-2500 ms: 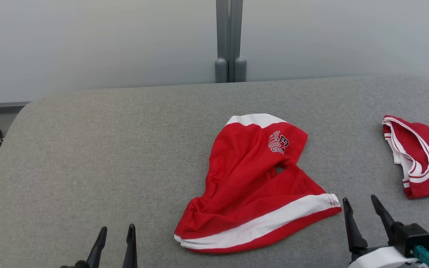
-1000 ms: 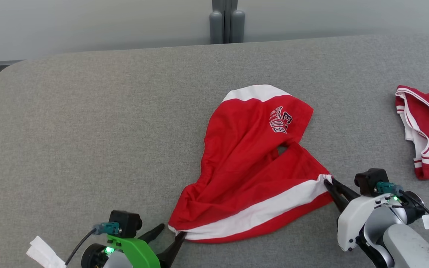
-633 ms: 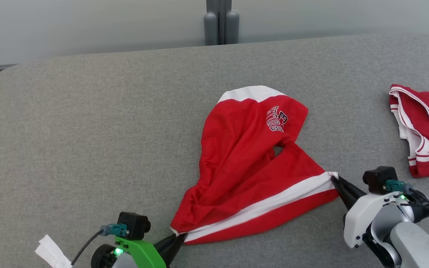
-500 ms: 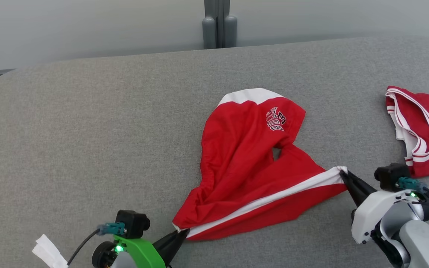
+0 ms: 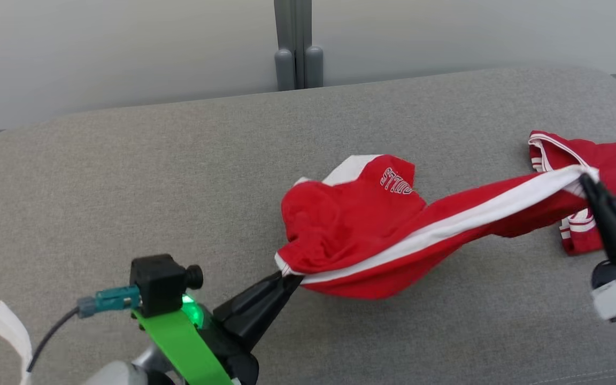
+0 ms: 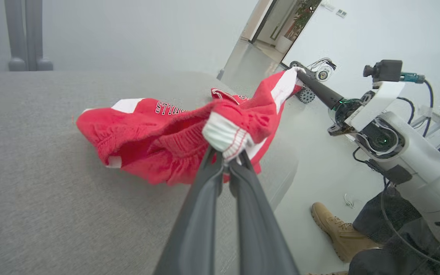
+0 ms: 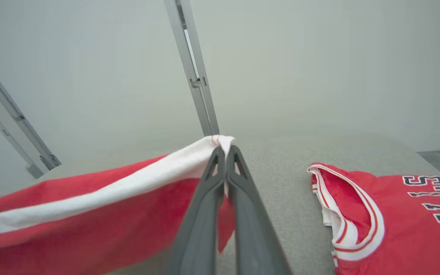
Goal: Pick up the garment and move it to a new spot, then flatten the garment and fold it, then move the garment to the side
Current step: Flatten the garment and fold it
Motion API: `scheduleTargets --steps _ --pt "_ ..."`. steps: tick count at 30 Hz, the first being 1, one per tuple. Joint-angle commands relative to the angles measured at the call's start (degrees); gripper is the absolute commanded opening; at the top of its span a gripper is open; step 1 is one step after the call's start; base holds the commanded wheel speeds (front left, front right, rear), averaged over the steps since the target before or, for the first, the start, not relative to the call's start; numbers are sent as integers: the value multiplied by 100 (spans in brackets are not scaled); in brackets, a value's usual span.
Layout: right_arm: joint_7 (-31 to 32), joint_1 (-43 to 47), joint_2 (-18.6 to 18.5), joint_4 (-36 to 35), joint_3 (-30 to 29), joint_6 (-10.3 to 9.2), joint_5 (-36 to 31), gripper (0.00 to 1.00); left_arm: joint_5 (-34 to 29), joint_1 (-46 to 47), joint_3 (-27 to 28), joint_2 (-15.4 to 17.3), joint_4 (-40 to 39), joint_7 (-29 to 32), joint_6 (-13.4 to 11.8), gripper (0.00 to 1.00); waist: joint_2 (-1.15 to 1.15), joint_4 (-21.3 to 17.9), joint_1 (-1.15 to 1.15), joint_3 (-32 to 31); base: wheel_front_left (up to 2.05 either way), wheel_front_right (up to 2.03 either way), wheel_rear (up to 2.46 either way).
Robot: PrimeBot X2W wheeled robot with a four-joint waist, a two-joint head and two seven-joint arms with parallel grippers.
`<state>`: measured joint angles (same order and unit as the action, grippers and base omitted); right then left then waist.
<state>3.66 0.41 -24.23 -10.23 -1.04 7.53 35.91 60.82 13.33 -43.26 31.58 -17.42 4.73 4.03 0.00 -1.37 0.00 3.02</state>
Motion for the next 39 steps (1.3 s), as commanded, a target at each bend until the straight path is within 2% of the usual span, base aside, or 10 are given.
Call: scheduleTargets --steps 1,5,8,10,15,19,25,29,35,39 --pt "217 61 -61 -477 -307 -9 111 0 66 245 132 171 -416 145 -92 0 0 -20 0 89 0 0 0" --pt "933 -304 -212 -1402 -1063 -9 337 0 344 902 540 386 -1234 669 -292 0 0 -35 0 380 0 0 0" --pt "1490 -981 -352 -1570 -1298 -9 444 0 653 1697 807 390 -1330 1172 -417 0 0 -37 0 745 0 0 0" --pt "1829 -1630 -498 -1421 -1248 -9 391 0 705 2392 951 332 -1099 1522 -487 0 0 -29 0 1105 0 0 0" --pt "2147 -3871 -271 -343 -791 -9 13 0 357 4338 990 -236 449 2022 -598 0 0 51 0 2127 0 0 0" --pt "1758 -5663 156 1029 -447 -9 -777 0 -349 5722 891 -799 2090 1721 -459 0 0 34 0 2650 0 0 0" --pt "115 -7555 790 2732 -379 -9 -2016 0 -1315 7290 915 -1407 3853 481 -219 0 0 -85 0 3226 0 0 0" --pt "-839 -7742 988 3599 -278 -10 -2353 0 -1811 7408 755 -1648 4848 -537 -97 0 0 -145 0 3313 0 0 0" --pt "-1648 -6615 909 4484 365 -11 -2293 0 -1743 6405 544 -1905 5874 -1502 168 0 0 -140 0 3006 0 0 0" --pt "-1836 -5525 710 4502 828 -11 -2076 0 -1571 5374 417 -2000 6040 -1797 262 0 0 -104 0 2800 0 0 0"
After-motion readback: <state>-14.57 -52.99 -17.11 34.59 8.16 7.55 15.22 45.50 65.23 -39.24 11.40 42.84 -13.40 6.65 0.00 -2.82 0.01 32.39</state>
